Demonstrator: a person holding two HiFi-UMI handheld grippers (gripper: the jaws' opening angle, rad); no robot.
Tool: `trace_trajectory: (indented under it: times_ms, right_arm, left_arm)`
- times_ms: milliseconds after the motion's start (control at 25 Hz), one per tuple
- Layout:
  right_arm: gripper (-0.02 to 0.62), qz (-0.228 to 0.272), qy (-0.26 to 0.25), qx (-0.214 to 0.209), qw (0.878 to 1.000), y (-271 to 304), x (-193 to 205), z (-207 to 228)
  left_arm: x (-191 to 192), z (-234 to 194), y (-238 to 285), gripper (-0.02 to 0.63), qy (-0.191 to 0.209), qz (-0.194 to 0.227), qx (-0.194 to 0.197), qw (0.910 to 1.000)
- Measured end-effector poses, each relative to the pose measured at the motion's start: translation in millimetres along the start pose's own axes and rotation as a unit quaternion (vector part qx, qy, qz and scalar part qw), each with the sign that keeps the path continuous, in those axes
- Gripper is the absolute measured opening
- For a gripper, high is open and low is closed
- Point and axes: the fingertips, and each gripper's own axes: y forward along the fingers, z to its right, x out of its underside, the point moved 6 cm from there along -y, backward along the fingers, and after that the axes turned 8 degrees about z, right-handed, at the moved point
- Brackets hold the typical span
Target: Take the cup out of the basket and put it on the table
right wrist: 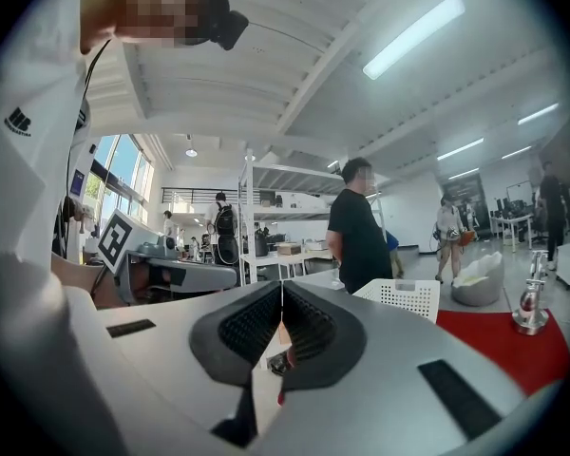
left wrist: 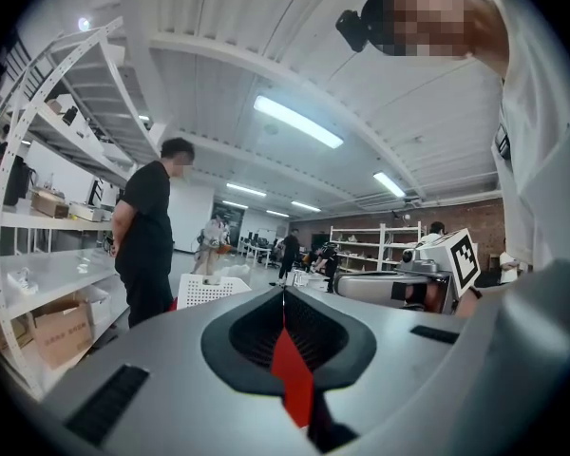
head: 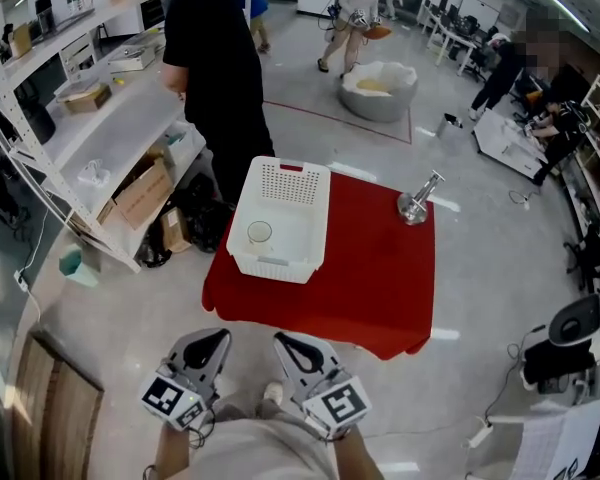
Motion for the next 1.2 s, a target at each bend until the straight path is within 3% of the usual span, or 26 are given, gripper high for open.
trace_trajectory:
  times_ms: [400,1200]
  right_arm:
    - [0.009,-0.001,0.001,0.001,1.000,35,5,45]
    - [0.009,-0.023,0.019,0.040,0.999,152,32,127]
  left_arm:
    - [2,-37,44,0.011,0.003,-0.006,-0.001,1.0000]
    - [2,-156,143,0.011,0.003,-0.018,0.064,0.9978]
